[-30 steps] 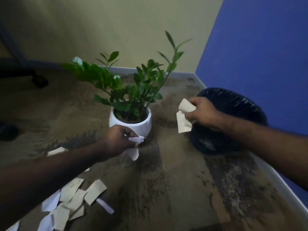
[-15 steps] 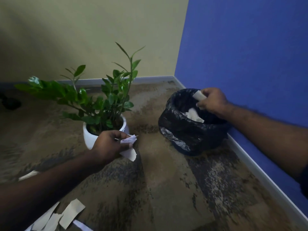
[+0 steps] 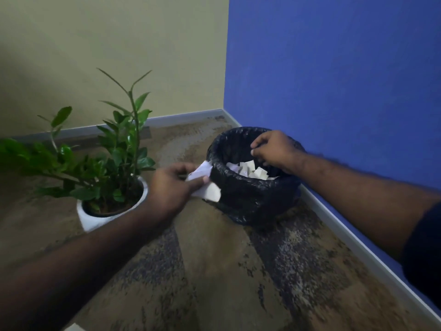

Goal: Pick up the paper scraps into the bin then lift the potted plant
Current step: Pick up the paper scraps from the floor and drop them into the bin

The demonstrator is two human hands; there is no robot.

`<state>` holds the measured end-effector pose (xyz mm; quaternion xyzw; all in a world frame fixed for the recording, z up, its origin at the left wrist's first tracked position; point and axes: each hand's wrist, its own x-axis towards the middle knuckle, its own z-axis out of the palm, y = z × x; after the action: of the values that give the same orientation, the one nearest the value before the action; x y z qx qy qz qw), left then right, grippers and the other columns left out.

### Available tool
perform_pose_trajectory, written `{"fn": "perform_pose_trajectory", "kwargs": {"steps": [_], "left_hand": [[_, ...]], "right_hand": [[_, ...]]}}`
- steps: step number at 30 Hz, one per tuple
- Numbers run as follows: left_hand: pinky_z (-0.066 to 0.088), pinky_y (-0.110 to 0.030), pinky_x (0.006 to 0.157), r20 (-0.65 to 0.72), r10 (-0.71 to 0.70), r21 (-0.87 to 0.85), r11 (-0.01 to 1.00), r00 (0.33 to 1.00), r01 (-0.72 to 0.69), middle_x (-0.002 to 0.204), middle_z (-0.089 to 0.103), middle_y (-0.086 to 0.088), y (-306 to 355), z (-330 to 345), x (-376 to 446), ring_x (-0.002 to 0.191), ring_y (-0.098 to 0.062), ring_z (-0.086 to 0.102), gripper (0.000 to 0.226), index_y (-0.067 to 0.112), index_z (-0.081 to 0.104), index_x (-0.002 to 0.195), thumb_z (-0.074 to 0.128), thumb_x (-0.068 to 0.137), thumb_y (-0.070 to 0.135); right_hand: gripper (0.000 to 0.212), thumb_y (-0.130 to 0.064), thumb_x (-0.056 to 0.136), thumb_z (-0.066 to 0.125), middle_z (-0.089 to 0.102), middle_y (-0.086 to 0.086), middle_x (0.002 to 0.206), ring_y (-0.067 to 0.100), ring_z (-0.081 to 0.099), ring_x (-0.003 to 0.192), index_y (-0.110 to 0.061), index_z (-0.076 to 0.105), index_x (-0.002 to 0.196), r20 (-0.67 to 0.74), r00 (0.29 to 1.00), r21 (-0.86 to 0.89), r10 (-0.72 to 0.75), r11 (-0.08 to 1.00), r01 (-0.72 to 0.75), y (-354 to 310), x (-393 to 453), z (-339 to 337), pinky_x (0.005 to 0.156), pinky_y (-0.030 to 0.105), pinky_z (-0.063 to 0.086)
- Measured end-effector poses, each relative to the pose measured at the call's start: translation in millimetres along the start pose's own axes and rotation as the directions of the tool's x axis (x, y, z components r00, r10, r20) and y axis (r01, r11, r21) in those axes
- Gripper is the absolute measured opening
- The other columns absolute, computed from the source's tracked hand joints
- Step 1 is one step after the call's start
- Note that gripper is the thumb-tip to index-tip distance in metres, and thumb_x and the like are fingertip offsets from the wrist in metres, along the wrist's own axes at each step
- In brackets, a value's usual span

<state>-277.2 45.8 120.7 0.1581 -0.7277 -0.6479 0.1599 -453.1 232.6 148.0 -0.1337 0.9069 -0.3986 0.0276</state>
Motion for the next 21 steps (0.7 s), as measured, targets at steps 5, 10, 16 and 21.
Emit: {"fn": "perform_pose_trajectory", "kwargs": {"steps": [5,10,16,21], "left_hand": [[0.056,-0.023,0.051,-0.093,-0.057,-0.132,0.990,0.994,0.044,0.078,0.072,-0.002,37.9,64.6,48.9,0.061,-0.014,0.067,0.015,0.010,0.071,0.096,0.074,0.081,0.006],[0.061,-0.040,0.072,-0.078,-0.197,-0.228,0.958,0.977,0.175,0.110,0.067,-0.014,46.7,114.9,86.7,0.084,-0.025,0.067,0.030,0.007,0.060,0.122,0.060,0.094,0.015],[0.053,-0.044,0.092,0.190,-0.341,-0.201,0.905,0.921,0.376,0.116,0.066,-0.011,54.5,133.9,92.9,0.100,-0.030,0.065,0.042,0.009,0.057,0.124,0.042,0.099,0.039],[0.053,-0.037,0.082,0.225,-0.299,-0.244,0.904,0.927,0.351,0.102,0.074,-0.011,53.7,119.9,86.6,0.090,-0.026,0.070,0.042,0.008,0.068,0.108,0.044,0.097,0.042]], "right_hand": [[0.015,-0.016,0.093,0.056,0.063,0.012,0.074,0.019,0.057,0.054,-0.007,0.064,0.083,0.044,0.983,0.299,0.178,0.937,-0.183,4.2,5.2,3.1,0.047,0.025,0.047],[0.048,-0.052,0.096,0.045,0.069,0.019,0.093,0.031,0.069,0.077,-0.007,0.061,0.097,0.359,0.897,0.550,0.258,0.718,-0.427,0.2,6.2,-7.1,0.051,0.028,0.054],[0.038,-0.024,0.098,0.053,0.050,0.025,0.129,0.041,0.060,0.110,-0.002,0.047,0.128,0.271,0.897,0.736,0.349,0.525,-0.426,8.3,20.6,-20.3,0.082,0.046,0.058],[0.044,-0.018,0.096,0.051,0.039,0.025,0.142,0.045,0.047,0.125,-0.005,0.042,0.137,0.252,0.898,0.707,0.360,0.565,-0.425,11.9,22.5,-20.5,0.104,0.051,0.045]]}}
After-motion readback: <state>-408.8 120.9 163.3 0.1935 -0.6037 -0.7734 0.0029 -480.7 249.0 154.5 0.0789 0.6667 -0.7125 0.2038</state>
